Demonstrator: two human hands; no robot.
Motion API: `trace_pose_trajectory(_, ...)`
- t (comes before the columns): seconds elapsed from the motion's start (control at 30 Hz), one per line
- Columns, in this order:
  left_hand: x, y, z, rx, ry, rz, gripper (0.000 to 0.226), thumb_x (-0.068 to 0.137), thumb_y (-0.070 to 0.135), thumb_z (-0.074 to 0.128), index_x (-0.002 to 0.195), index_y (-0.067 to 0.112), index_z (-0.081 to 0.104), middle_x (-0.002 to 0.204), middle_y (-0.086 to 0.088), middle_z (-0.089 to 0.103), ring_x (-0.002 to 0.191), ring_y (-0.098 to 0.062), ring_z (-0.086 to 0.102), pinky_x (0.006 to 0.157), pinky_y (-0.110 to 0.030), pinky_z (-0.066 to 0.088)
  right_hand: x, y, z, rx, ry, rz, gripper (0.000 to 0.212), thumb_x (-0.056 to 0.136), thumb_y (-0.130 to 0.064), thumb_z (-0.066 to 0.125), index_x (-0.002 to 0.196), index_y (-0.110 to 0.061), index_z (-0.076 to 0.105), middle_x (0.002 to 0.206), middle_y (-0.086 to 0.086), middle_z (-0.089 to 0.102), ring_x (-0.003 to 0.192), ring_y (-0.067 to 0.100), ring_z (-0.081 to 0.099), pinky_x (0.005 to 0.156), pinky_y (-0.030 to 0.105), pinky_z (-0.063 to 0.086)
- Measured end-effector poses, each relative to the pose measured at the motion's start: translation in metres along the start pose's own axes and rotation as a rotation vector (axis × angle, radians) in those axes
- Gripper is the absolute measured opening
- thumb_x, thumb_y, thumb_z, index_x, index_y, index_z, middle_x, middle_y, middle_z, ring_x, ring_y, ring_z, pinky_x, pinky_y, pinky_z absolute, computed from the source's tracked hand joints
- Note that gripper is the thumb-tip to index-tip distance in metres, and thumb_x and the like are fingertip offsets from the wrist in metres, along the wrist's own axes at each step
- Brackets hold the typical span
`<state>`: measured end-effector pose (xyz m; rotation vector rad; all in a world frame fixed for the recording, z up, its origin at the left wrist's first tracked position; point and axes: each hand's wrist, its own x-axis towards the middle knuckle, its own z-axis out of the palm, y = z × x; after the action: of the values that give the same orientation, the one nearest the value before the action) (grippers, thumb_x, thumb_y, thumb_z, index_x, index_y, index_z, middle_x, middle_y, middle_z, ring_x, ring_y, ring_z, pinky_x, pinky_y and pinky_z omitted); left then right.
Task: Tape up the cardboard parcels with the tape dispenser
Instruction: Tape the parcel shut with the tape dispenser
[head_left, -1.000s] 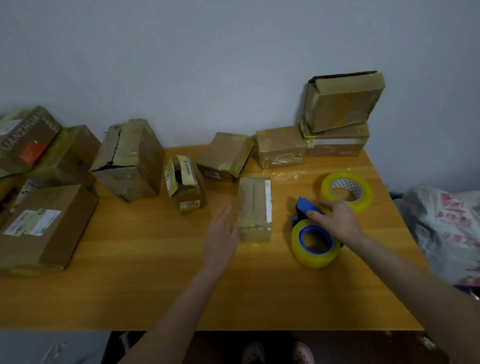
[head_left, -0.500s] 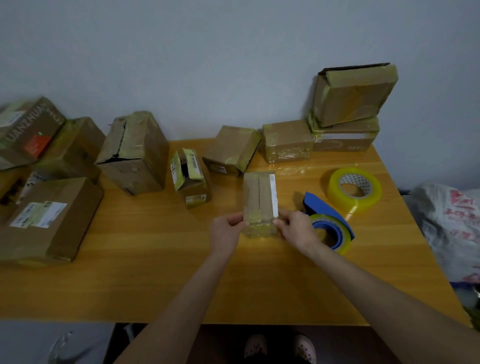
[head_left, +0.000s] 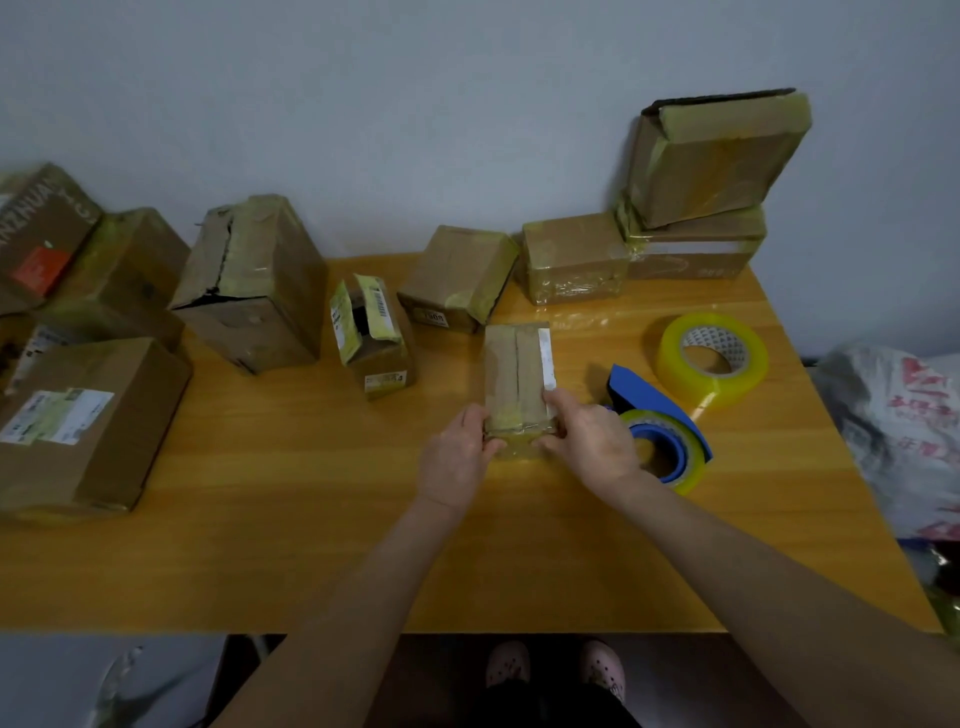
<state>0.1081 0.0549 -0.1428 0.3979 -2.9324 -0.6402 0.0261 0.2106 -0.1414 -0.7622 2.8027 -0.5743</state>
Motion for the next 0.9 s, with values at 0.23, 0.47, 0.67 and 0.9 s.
trace_pose_trajectory(0.23, 0.006, 0.005, -0.009, -0.146, -0.062, -0.103, 0.053, 0.08, 0.029, 0.074, 0.124, 0.016, 0.047, 0.103, -0.006, 0.064, 0.092, -0.022, 0.062, 0.073, -0.029, 0.047, 0.004, -0.008, -0.001, -0.133, 0.008, -0.027, 0.073, 0.076, -0.068, 0.062, 0.121, -0.019, 0.031, 0.084, -0.004, 0.063, 0.067, 0.02, 0.062, 0.049, 0.029, 0.04)
trace_pose_trajectory(0.47, 0.002, 0.009, 0.001, -0.122, -0.001, -0.099, 0.067, 0.084, 0.022, 0.069, 0.143, 0.015, 0.037, 0.125, -0.008, 0.059, 0.111, -0.024, 0.056, 0.094, -0.035, 0.045, 0.005, -0.004, 0.007, -0.042, -0.018, -0.015, 0.055, 0.088, -0.038, 0.066, 0.124, -0.019, 0.029, 0.091, 0.006, 0.069, 0.076, 0.027, 0.065, 0.066, 0.04, 0.054)
trace_pose_trajectory(0.67, 0.007, 0.007, -0.005, -0.219, -0.079, -0.147, 0.06, 0.083, 0.031, 0.07, 0.136, 0.017, 0.046, 0.112, -0.002, 0.059, 0.106, -0.022, 0.058, 0.084, -0.027, 0.046, 0.003, -0.002, 0.002, 0.012, -0.038, -0.017, 0.059, 0.085, -0.046, 0.067, 0.125, -0.021, 0.031, 0.095, 0.001, 0.068, 0.078, 0.024, 0.066, 0.057, 0.031, 0.049)
trace_pose_trajectory(0.9, 0.012, 0.012, -0.007, -0.075, -0.096, -0.118, 0.038, 0.088, 0.034, 0.063, 0.119, 0.012, 0.061, 0.106, -0.006, 0.065, 0.097, -0.019, 0.059, 0.079, -0.026, 0.044, 0.006, -0.005, 0.004, -0.004, -0.065, 0.025, 0.052, 0.089, -0.032, 0.065, 0.126, -0.022, 0.03, 0.098, 0.008, 0.069, 0.08, 0.027, 0.066, 0.071, 0.041, 0.057)
